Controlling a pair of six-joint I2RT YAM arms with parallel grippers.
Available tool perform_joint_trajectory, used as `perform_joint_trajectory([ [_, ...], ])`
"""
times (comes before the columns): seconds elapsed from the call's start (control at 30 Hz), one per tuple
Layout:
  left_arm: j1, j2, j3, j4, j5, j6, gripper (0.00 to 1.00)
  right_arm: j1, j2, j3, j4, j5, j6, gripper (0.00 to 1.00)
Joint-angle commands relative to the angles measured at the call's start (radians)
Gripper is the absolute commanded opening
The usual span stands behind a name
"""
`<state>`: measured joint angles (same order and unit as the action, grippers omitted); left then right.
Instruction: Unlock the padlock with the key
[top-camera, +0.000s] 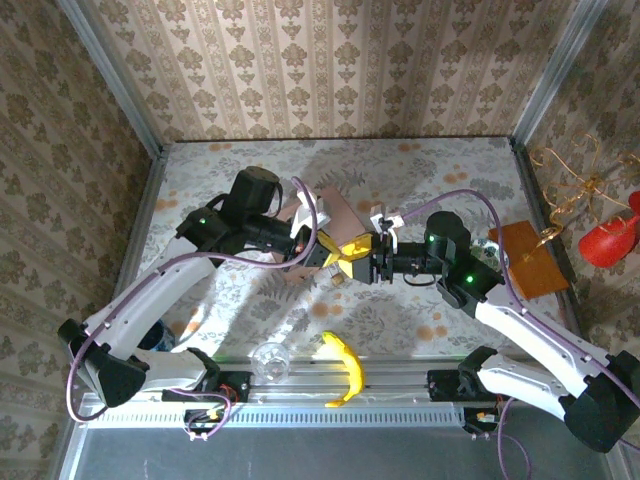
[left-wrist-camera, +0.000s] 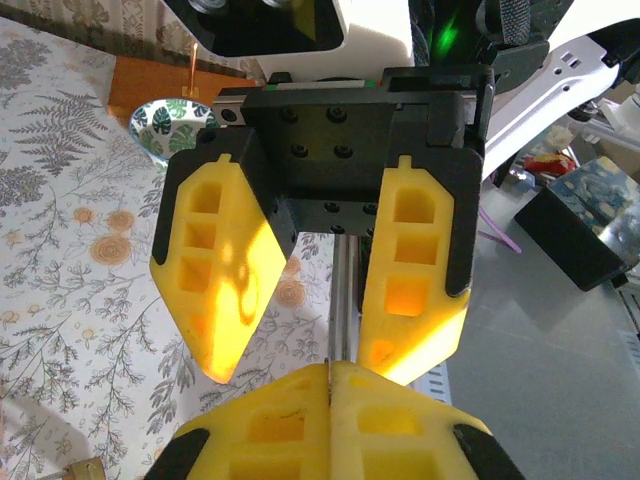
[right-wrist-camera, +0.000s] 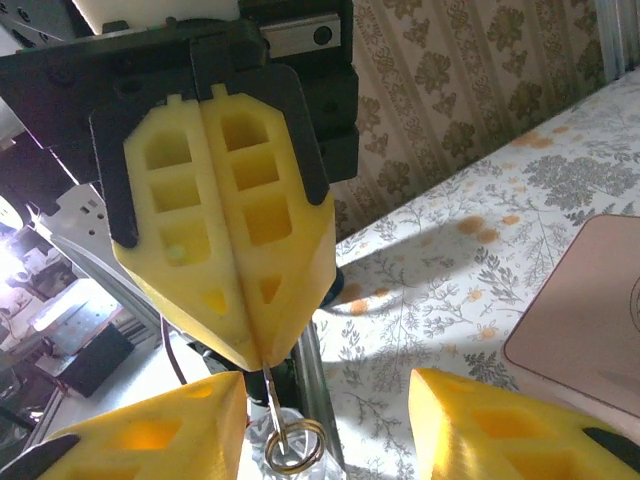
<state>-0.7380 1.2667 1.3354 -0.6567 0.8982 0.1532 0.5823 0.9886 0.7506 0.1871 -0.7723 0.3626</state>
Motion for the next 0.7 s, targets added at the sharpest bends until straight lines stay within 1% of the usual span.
perform_joint_trajectory([
  [0.0,0.003,0.000,-0.001,0.018,0.028,-0.015,0.00,-0.004,0.005,0.032,0.040,-0.030,-0.001,0.45],
  [0.17,0.003,0.000,0.001,0.023,0.028,-0.019,0.00,-0.004,0.005,0.029,0.034,-0.025,-0.004,0.37],
  [0.33,0.005,-0.002,0.002,0.025,0.025,-0.020,0.00,-0.004,0.002,0.022,0.028,-0.033,-0.005,0.33],
  [0.5,0.008,-0.003,0.002,0.031,0.023,-0.024,0.00,-0.004,0.000,0.020,0.019,-0.042,-0.012,0.26],
  [0.67,0.012,-0.003,0.001,0.037,0.024,-0.030,0.00,-0.004,-0.003,0.019,0.011,-0.042,-0.015,0.24],
])
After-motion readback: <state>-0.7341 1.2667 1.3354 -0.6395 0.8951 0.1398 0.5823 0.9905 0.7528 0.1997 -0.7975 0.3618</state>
